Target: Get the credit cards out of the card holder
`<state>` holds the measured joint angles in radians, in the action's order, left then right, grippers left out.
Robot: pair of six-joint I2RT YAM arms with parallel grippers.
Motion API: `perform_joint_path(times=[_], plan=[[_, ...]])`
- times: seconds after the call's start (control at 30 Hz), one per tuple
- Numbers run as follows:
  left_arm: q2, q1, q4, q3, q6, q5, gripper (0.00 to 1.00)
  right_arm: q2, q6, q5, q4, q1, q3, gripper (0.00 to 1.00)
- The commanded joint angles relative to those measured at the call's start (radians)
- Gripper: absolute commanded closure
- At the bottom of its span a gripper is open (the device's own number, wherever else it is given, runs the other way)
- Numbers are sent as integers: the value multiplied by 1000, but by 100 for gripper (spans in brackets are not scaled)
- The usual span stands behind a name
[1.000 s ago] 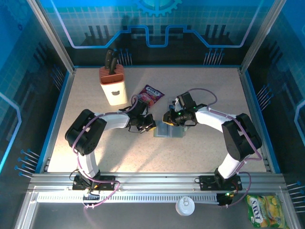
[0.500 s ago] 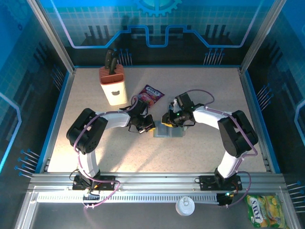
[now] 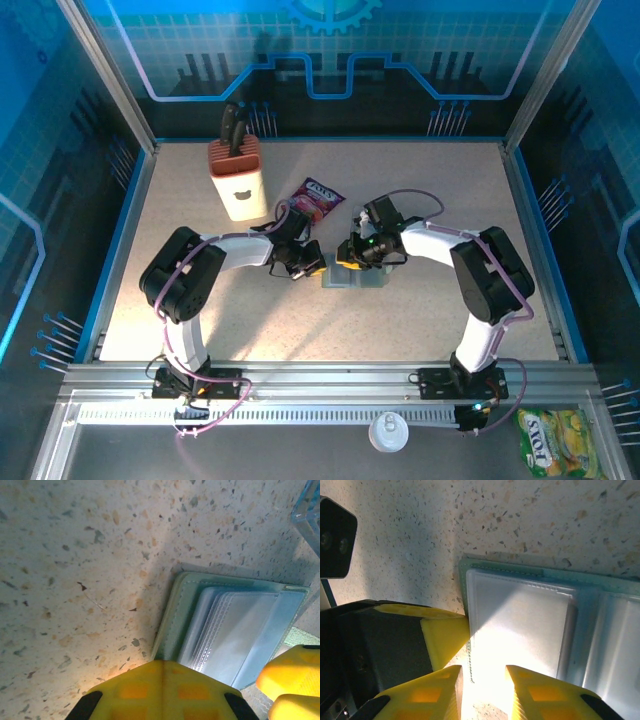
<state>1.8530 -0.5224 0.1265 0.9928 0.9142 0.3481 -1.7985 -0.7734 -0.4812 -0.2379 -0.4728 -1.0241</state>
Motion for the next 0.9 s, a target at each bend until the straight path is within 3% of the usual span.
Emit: perform_joint_path(times=[0.0,0.87], plan=[[27,9,46,17,-20,-11,100,-30,25,-31,-29,-12,-24,71],[30,9,60,23,-23,-12,100,-12,95,58,-121,12,-20,70]])
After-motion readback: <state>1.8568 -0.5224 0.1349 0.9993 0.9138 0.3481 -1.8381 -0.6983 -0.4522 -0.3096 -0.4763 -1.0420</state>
